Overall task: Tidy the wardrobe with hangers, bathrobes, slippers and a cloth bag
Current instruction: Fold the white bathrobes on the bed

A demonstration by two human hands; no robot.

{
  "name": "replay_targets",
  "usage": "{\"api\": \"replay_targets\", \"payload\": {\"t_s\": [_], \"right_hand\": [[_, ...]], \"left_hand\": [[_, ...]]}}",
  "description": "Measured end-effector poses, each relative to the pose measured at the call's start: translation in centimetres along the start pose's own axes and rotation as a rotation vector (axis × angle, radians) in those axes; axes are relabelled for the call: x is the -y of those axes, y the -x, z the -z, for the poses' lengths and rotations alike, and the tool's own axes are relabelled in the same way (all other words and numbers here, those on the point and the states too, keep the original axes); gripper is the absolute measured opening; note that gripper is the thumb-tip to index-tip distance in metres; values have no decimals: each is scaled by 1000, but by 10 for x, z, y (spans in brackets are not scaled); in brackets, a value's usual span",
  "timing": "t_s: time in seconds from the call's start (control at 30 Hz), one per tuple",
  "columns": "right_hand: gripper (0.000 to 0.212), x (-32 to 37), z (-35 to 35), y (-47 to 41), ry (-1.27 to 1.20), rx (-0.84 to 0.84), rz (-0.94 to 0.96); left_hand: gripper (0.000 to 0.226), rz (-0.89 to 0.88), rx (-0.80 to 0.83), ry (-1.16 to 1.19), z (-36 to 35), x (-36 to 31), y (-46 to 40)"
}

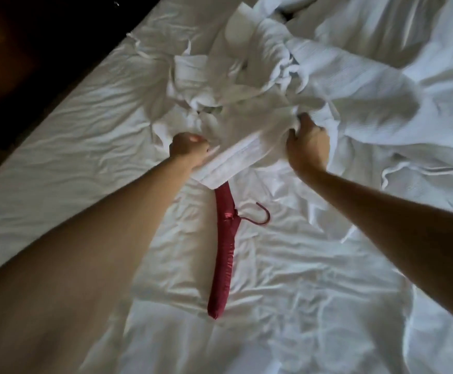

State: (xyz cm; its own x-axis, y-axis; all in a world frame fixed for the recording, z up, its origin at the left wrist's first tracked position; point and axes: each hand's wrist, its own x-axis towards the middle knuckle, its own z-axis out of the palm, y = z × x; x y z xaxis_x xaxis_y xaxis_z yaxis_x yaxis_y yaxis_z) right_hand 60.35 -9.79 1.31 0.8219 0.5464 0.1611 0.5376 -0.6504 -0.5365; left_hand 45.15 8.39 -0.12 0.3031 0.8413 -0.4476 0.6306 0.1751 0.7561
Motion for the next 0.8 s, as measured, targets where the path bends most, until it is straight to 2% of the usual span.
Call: {"api": "replay_targets", "payload": {"t_s": [0.1,0.13,0.2,0.23,0.33,0.4,0.47,0.53,0.63,0.8], "right_hand": [[39,33,45,-87,24,-132,25],[39,42,57,-107,29,-163,54],[38,51,71,-135,18,-222,88],[38,53,77,-142,19,-246,97],[40,41,86,-157,24,-345,64],[43,26,91,-160,10,-399,8],[44,10,86,-150,20,-394,-38],[43,-10,68,-128,21,-328,-2],[40,-38,37,-79,31,-191,74],[38,-64,-4,-22,-19,27,199]], "left_hand": [[49,-346,179,-205,3,-53,0],[65,-461,227,-369,0,-66,1],[90,-660,177,-789,-10,-83,6],[93,-722,86,-916,-15,-88,5],[72,-693,-179,-884,-21,-109,-6],[60,-625,-255,-838,-20,-116,-14],[55,-646,-280,-803,-22,-107,-13],[50,-744,-282,-767,-31,-79,-3],[44,-826,-183,-752,-50,-24,7],[54,-654,-60,-714,-72,31,5]]}}
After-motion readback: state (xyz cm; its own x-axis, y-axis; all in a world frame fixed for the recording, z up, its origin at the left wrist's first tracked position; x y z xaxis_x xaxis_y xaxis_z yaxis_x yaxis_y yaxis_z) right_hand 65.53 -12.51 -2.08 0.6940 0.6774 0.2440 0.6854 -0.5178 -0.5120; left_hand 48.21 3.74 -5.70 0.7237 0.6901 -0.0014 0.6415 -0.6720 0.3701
